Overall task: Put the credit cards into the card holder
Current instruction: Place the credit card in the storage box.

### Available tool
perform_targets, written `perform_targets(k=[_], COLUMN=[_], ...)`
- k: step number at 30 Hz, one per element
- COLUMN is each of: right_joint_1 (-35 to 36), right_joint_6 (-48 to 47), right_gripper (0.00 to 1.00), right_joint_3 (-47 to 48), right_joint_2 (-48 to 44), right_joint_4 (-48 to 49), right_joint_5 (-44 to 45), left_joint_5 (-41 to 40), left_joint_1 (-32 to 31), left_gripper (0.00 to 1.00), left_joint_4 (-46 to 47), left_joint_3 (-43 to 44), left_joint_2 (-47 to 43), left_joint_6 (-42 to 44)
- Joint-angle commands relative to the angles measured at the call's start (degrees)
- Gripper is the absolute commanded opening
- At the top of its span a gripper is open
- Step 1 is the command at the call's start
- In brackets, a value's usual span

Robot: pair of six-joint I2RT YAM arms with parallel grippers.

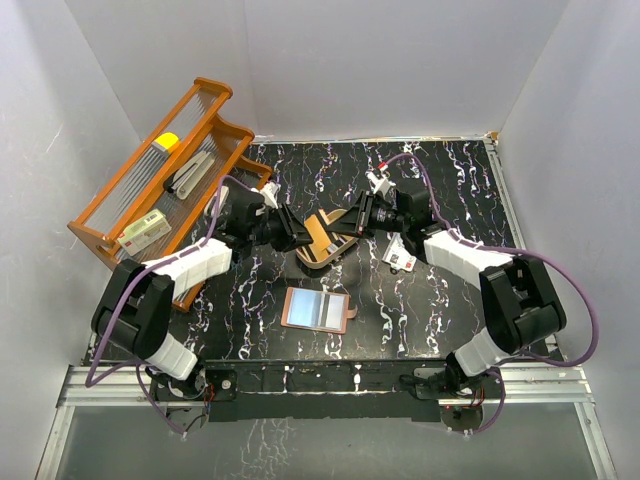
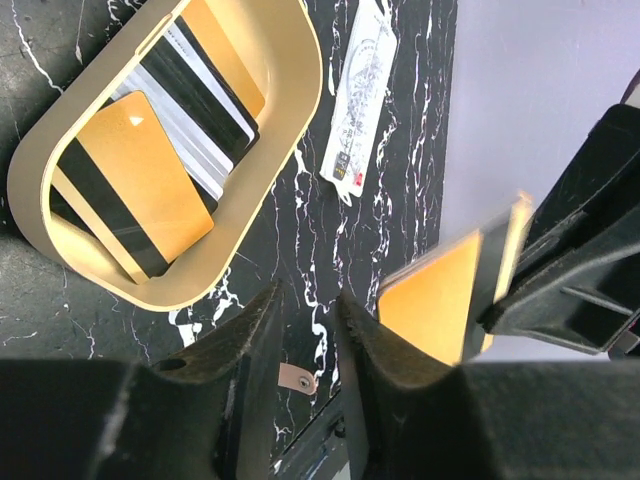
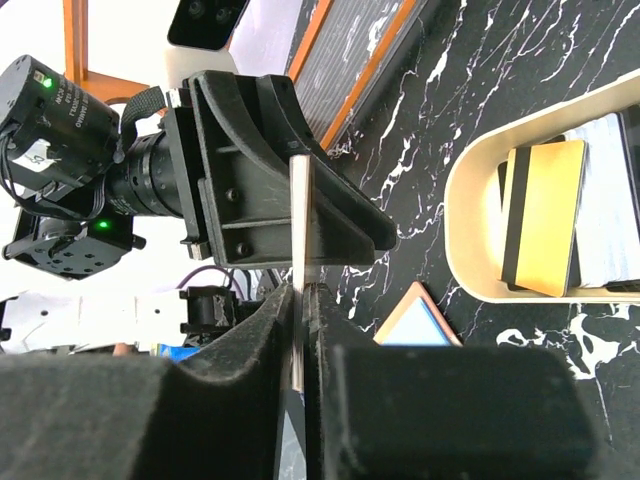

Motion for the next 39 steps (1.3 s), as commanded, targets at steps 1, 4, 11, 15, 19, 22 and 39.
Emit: perform_targets(k=[1,4,11,15,19,22,39], right_joint_1=[-0.43,-0.56,-1.64,-1.96,-2.08,-2.06,-2.05], right_joint_6=[-0.18,0.58,2.48,3.59,4.48,5.22,10.95], right_gripper=[0.04,0.0,0.0,0.0,0.0,0.0,0.12], right_joint_3=[-0.95,-1.36,-1.24,-0.91,-0.8,-1.0,-5.0], right_joint_2=[1.42,3.05,5.67,6.67,6.84,7.16,9.02], right_joint_4=[4.37,5.33,8.82,10.2,10.74,11.76,20.78], right_joint_5=[-1.73,-1.13,1.17,0.79,0.4,-1.02,-6.61], left_joint_5=[2.59,4.32,4.66,0.33,-1.33,0.18,4.07], left_joint_1=[0.51,0.53,0.62,0.75,0.79,0.88,0.95], left_gripper=[0.29,0.36,0.51,0.56,0.6,0.62,0.38], left_joint_4=[2.13,4.65,7.18,4.69,6.5,10.47,15.98], left_joint_3=[-0.82,-1.94,-6.15,-8.12,-9.31,-8.87,-4.55], left_joint_2=[0.36,-0.05,-4.03,-7.36,-9.43,-8.36,2.42], left_joint_6=[0.02,-1.95,-5.48,-5.67,-5.76,-5.58,-5.14])
